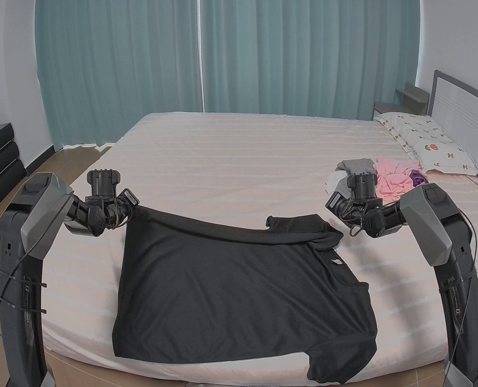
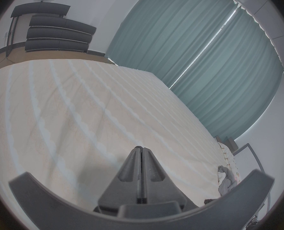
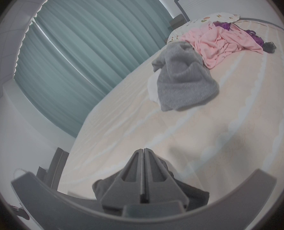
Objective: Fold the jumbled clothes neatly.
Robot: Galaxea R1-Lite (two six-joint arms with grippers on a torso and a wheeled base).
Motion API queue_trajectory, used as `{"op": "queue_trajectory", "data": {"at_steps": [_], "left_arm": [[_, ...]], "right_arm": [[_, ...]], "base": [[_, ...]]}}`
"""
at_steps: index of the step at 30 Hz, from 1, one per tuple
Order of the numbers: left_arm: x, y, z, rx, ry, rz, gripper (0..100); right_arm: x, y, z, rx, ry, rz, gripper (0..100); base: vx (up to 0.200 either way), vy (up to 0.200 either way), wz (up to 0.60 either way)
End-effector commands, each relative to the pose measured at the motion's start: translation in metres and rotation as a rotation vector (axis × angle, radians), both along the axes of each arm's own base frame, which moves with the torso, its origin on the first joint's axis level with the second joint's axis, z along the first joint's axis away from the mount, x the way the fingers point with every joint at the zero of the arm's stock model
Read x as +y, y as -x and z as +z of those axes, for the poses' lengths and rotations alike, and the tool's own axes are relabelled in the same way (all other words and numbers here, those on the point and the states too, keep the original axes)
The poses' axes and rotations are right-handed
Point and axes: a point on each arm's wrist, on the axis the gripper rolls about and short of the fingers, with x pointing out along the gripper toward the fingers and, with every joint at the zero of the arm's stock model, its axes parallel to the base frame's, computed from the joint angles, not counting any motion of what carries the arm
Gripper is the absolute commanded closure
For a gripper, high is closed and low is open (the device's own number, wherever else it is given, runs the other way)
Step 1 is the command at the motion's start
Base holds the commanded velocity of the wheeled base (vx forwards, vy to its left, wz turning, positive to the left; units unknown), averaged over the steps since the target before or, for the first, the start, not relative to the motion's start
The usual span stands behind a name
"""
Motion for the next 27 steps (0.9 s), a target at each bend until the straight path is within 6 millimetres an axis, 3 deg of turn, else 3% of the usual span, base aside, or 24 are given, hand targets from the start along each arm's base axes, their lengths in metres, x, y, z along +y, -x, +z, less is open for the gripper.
{"op": "queue_trajectory", "data": {"at_steps": [1,6,7,12,22,27], "left_arm": [[0.006,-0.005,0.002,-0.017,-0.002,0.016,100],[0.005,-0.005,-0.001,-0.009,-0.002,0.015,100],[0.005,-0.005,-0.002,-0.008,-0.002,0.015,100],[0.006,-0.005,-0.002,-0.006,-0.004,0.018,100],[0.011,-0.003,-0.006,0.009,-0.014,0.044,100],[0.011,-0.003,-0.01,0.019,-0.015,0.042,100]], "right_arm": [[-0.007,-0.001,0.022,-0.042,-0.015,-0.019,100],[-0.005,0.002,0.012,-0.001,-0.015,-0.002,100],[-0.003,0.003,0.008,0.013,-0.017,0.008,0],[0.01,0.011,-0.019,0.14,-0.028,0.081,0],[0.007,0.005,-0.035,0.153,-0.015,0.071,0],[0.01,0.003,-0.033,0.144,-0.016,0.076,0]], "base": [[0.0,0.0,0.0],[0.0,0.0,0.0],[0.0,0.0,0.0],[0.0,0.0,0.0],[0.0,0.0,0.0],[0.0,0.0,0.0]]}}
